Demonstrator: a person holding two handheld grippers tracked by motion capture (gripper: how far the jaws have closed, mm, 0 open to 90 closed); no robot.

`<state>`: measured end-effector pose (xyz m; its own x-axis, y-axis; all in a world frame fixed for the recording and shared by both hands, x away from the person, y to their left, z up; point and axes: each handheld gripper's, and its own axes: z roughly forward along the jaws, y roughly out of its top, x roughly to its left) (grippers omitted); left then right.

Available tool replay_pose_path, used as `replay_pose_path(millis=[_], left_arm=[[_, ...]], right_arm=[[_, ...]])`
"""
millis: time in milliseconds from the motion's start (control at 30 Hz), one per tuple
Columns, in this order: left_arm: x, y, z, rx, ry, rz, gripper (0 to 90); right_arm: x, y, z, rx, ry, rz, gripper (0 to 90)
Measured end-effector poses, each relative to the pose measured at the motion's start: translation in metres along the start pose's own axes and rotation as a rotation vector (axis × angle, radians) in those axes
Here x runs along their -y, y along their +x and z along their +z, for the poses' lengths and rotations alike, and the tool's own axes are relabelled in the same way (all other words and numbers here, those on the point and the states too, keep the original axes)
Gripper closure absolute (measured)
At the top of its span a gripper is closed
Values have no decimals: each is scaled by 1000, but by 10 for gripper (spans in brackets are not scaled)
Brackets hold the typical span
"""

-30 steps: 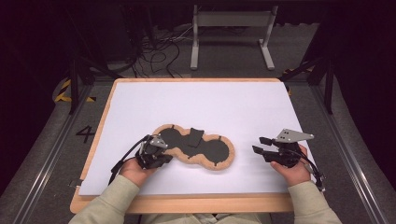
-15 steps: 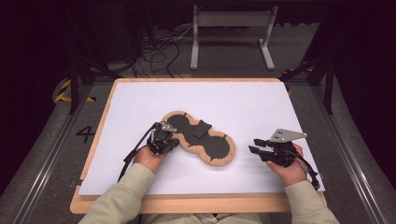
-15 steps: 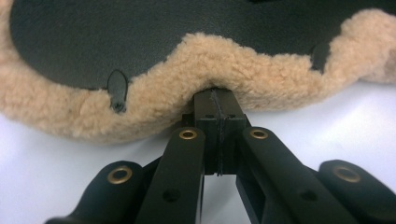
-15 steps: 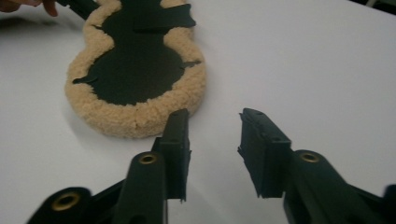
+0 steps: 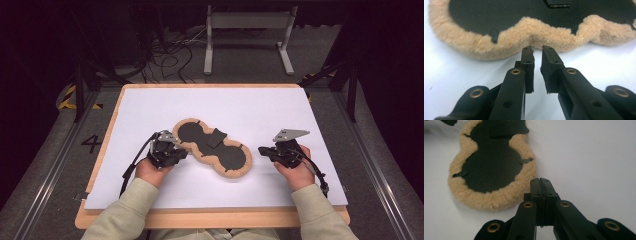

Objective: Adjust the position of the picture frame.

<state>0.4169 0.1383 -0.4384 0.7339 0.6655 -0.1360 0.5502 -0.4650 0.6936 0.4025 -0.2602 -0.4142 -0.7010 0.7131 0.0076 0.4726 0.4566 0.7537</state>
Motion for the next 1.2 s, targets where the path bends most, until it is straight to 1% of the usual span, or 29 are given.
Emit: replay_pose_path(millis=[33,100,167,233,300,333,367,400,433,467,500,533,567,600,633,667,700,733,767,833,900,933,967,1000,1033,1100,1167,1200], left_arm=[[2,0,-2,-4,-2,4,799],[6,1,-7,-8,-15,-6,799],[10,1,-9,-21,-13,6,801],[15,1,-11,-35,-7,-1,803],[17,2,-13,-43,-1,-6,800],[18,2,-15,-48,-11,-9,797],[20,2,-16,-47,-16,-18,796],[20,2,-16,-47,-16,-18,796],[20,3,-18,-51,-14,-17,796],[21,3,-18,-53,-16,-17,792],[21,3,-19,-55,-17,-23,792],[22,4,-20,-60,-17,-19,790],[23,4,-20,-66,-23,-26,784],[23,4,-20,-74,-22,-24,783],[24,6,-20,-81,-20,-28,766],[24,6,-20,-81,-20,-28,762],[25,8,-19,-89,-16,-33,762],[25,10,-19,-100,-11,-42,758],[25,12,-20,-110,-12,-42,758],[25,15,-22,-109,-24,-67,746],[25,17,-25,-101,-25,-79,760],[25,19,-27,-102,-25,-86,766],[25,22,-28,-88,-25,-105,780],[25,24,-29,-81,-23,-120,800],[25,27,-30,-85,-21,-126,817],[26,31,-32,-89,-24,-148,832],[26,35,-33,-78,-28,-173,841],[26,37,-33,-81,-24,-174,848]], right_arm=[[-2,-1,4,-6,-3,-1,900],[-8,-3,11,-1,14,2,900],[-13,-4,20,-1,27,-13,900],[-15,-7,30,4,40,-33,900],[-16,-9,40,7,72,-31,900],[-17,-11,43,15,85,-36,900],[-17,-13,46,11,91,-27,900],[-18,-15,50,4,92,-19,900],[-18,-15,50,4,92,-19,900],[-19,-16,57,-4,111,-19,900],[-19,-16,57,-4,111,-19,900],[-18,-16,60,-14,120,-23,900],[-18,-14,65,-25,133,-33,900],[-17,-13,68,-38,139,-51,900],[-18,-8,68,-20,137,-103,900],[-18,-8,68,-20,137,-103,900],[-18,-7,67,-38,138,-102,900],[-17,-6,67,-50,138,-112,900],[-17,-2,66,-55,144,-127,900],[-18,9,65,-78,161,-166,900],[-18,22,64,-100,176,-209,900],[-18,27,64,-107,181,-221,900],[-19,34,63,-121,188,-243,900],[-19,42,63,-139,194,-270,900],[-20,49,63,-154,198,-288,900],[-21,64,64,-180,204,-332,900],[-24,79,66,-195,214,-375,900],[-24,86,67,-208,215,-394,900]])
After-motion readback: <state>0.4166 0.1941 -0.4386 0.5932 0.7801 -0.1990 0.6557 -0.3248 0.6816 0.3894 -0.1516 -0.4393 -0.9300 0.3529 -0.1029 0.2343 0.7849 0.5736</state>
